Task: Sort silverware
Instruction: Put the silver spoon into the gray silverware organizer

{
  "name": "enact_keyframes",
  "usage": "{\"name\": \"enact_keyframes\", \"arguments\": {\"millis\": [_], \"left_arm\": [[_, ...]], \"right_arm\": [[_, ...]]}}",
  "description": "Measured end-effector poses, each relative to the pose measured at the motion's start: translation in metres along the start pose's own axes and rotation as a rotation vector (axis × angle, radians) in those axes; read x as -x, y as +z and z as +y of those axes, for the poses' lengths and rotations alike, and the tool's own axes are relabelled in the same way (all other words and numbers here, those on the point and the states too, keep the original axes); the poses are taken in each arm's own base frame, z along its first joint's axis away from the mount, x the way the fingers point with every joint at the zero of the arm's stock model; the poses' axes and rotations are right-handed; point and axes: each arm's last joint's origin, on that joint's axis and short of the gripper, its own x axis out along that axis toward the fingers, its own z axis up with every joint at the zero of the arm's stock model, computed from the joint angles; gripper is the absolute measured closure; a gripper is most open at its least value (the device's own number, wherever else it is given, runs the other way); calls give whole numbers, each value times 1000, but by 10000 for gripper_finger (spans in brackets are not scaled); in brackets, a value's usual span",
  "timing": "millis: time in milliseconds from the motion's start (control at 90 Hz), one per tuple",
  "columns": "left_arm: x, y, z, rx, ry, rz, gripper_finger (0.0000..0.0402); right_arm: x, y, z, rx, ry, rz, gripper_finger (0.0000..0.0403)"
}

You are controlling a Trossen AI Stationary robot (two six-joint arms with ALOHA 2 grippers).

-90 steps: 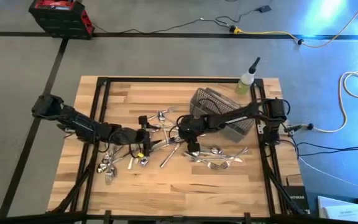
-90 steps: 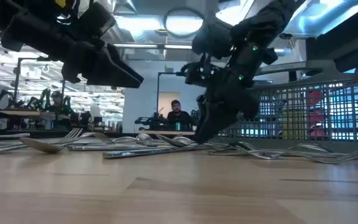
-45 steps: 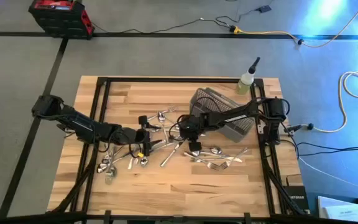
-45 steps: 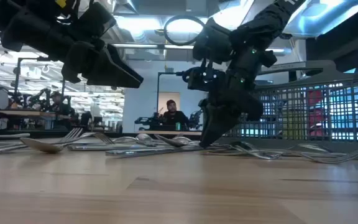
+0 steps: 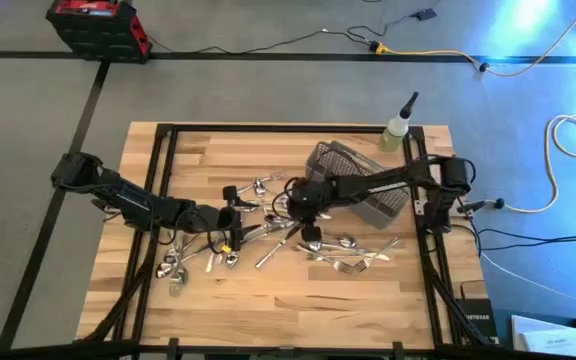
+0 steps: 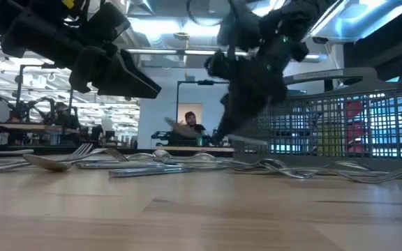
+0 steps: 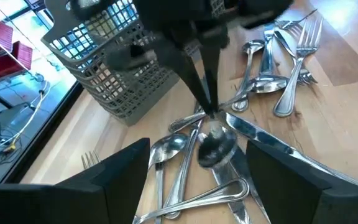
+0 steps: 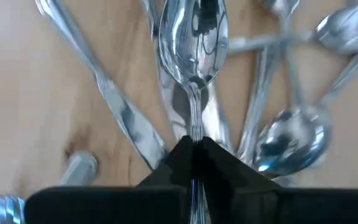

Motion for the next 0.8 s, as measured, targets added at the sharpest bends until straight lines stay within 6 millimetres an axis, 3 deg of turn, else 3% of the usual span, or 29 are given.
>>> {"name": "enact_keyframes", "arguments": {"millis": [433,622,800], "left_arm": [[1,2,-1,36,-4,-17,148],[1,7,0,62,8,-65,148],[1,8,0,67,9,-71,148]], "right_arm": [[76,24,4,-51,-127,-180,402],[77,26,12,-66,-119,-226,402],[71,18,20,-96,-248,-296,402]]}}
